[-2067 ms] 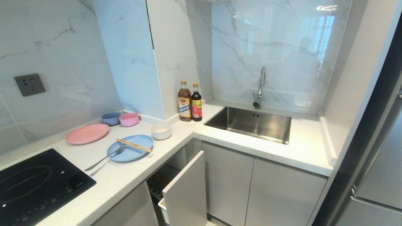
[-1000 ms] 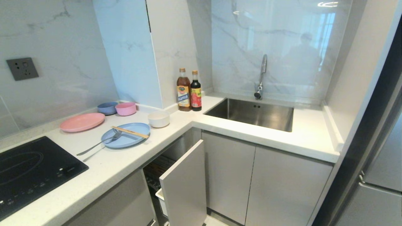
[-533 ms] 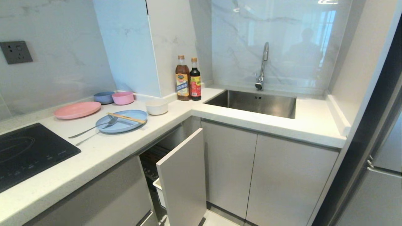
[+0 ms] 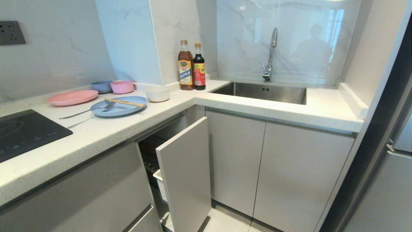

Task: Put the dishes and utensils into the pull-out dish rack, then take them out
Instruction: Open the cupboard

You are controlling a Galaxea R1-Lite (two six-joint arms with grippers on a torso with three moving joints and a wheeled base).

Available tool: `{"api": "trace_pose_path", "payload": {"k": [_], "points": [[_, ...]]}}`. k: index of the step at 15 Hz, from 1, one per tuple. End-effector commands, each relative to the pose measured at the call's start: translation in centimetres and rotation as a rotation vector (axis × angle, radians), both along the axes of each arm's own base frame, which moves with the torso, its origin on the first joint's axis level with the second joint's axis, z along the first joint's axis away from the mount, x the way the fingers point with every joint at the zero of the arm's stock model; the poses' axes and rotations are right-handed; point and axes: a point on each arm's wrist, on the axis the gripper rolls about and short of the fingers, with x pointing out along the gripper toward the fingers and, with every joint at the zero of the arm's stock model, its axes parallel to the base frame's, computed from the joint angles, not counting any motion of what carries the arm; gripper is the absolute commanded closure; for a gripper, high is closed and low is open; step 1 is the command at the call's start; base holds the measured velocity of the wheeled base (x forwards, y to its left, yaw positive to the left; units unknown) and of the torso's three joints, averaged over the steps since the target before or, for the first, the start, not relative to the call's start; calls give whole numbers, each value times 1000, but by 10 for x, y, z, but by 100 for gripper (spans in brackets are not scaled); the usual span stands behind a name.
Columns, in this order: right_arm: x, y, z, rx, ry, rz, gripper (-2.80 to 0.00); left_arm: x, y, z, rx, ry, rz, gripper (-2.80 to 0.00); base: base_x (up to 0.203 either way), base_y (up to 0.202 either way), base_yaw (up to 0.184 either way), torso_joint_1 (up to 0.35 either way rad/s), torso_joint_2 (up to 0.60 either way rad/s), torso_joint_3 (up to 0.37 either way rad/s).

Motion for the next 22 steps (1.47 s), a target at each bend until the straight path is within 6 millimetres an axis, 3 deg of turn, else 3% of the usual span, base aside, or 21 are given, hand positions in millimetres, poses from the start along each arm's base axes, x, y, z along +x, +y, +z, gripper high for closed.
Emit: {"api": "trace_pose_path", "payload": {"k": [1, 20, 22], "points": [[0, 0, 0, 0, 2, 0, 0, 1, 0, -4, 0, 14, 1, 0, 0, 0, 0, -236, 461, 227], [0, 0, 0, 0, 1, 0, 0, 1, 0, -4, 4, 14, -1, 0, 0, 0, 0, -27, 54, 27], [0, 0, 0, 0, 0, 0, 0, -3, 0, 8, 13, -19, 0, 0, 0, 0, 0, 0, 0, 0]]}}
